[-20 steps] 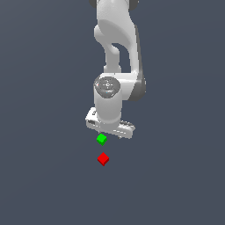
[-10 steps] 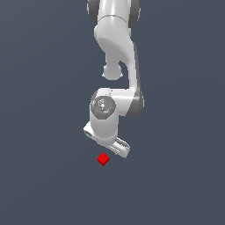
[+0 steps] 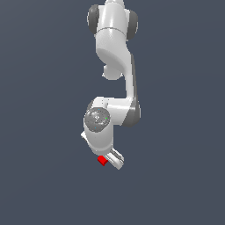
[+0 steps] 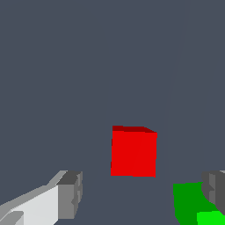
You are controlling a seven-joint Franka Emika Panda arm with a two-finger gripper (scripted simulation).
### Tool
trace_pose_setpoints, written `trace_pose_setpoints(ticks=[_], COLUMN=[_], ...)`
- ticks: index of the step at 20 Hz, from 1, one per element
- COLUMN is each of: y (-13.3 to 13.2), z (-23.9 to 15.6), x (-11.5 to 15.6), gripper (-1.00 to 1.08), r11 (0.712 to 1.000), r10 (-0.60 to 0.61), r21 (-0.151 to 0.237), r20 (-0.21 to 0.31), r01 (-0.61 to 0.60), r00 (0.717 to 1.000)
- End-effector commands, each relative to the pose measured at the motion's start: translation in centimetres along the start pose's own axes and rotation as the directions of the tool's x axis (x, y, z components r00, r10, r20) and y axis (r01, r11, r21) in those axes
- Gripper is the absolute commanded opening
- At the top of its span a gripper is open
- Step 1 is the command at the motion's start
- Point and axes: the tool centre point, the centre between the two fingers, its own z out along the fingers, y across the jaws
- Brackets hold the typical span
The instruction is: Stack the red cube on top of the green cube.
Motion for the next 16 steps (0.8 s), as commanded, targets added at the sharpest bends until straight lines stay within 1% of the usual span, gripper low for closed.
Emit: trace_pose_setpoints(ticks=[1, 10, 16], y=[-0.1, -0.1, 0.0], z=[0.2, 0.5, 2.8], x=[0.5, 0.8, 0.8], gripper=[1.0, 1.0, 1.0], r11=[1.0, 0.999, 0.999], r10=[0.022, 0.038, 0.04], r21=[0.001, 0.001, 0.001], r20=[-0.001, -0.001, -0.001], r01=[-0.022, -0.038, -0.04], r00=[1.0, 0.999, 0.999])
